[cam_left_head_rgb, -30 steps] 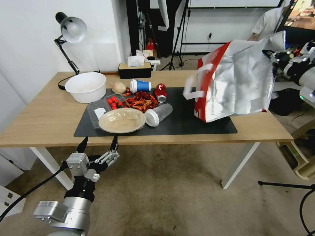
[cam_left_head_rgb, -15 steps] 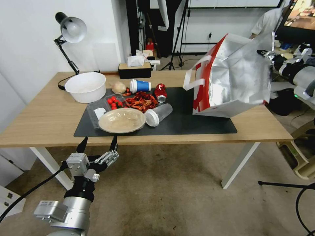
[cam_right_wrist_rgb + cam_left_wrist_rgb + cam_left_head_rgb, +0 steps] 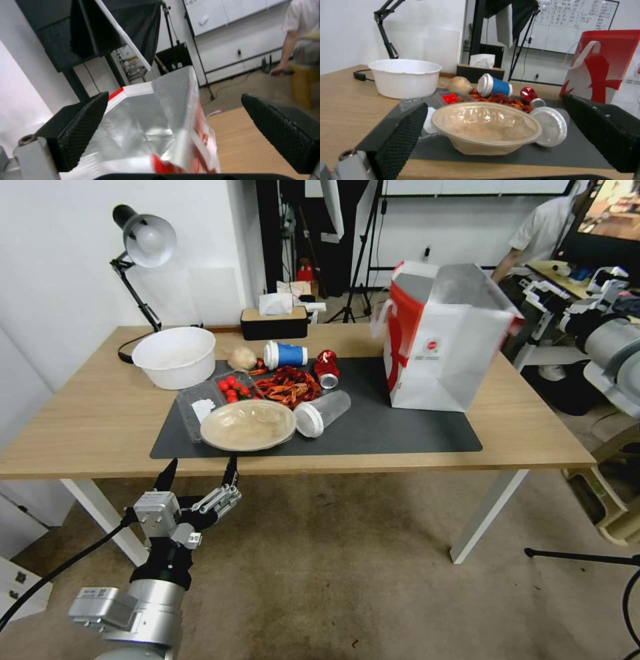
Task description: Pick up the food delivery bag from the floor and place it on the table.
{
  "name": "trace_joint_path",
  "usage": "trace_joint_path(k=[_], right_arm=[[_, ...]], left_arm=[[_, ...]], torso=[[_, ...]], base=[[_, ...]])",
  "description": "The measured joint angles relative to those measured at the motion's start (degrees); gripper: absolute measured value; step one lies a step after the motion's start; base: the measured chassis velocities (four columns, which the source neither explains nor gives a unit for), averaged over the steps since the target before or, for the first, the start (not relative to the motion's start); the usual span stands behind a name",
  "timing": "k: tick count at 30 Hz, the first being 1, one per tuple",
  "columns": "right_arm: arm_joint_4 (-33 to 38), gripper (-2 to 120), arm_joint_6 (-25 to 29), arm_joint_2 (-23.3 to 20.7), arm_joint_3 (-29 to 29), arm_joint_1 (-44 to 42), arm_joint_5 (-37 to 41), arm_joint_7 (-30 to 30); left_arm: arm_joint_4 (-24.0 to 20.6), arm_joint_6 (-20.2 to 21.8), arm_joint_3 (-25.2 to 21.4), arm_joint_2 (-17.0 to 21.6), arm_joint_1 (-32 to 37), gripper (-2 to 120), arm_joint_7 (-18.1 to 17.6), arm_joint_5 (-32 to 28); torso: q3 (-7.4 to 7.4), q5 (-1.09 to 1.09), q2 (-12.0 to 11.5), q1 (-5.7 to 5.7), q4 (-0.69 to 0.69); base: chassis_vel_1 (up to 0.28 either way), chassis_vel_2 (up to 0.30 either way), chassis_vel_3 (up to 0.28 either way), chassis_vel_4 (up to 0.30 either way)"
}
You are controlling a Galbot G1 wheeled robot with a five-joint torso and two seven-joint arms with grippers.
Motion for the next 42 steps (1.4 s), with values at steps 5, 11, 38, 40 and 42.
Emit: trace_joint_path(k=[5,11,38,40,42], right_arm=[[4.66,100,2.86,-1.31,6.79,-9.33,-6.74,-1.63],[11.35,100,12.41,-1.74,12.70,-20.92,-18.42,-2.96],[21.35,100,37.43,29.93,14.46,-63.76,-53.58,-12.97],[20.97,100,37.30,30.21,14.11,-63.49,-53.48,-13.23],[20.20,100,36.94,30.91,13.26,-62.79,-53.17,-13.67]], left_arm=[[-0.16,-0.03,0.02,0.06,-0.21,100,0.29,-0.28],[-0.16,-1.29,-0.36,0.08,-0.69,100,1.56,-0.28],[10.98,-12.20,-0.23,0.54,-2.23,100,4.09,2.58],[11.64,-12.59,-0.15,0.58,-2.34,100,4.13,2.81],[12.91,-13.15,-0.01,0.57,-2.46,100,4.21,3.27]], torso=[[0.00,0.00,0.00,0.00,0.01],[0.00,0.00,0.00,-0.01,0.05],[0.00,-0.02,0.00,0.00,0.03],[0.00,-0.02,0.00,0.00,0.03],[0.00,0.00,-0.01,0.00,0.03]], base=[[0.000,0.000,0.000,0.000],[0.000,0.000,0.000,0.000],[0.000,0.000,0.000,0.000],[0.000,0.000,0.000,0.000],[0.000,0.000,0.000,0.000]])
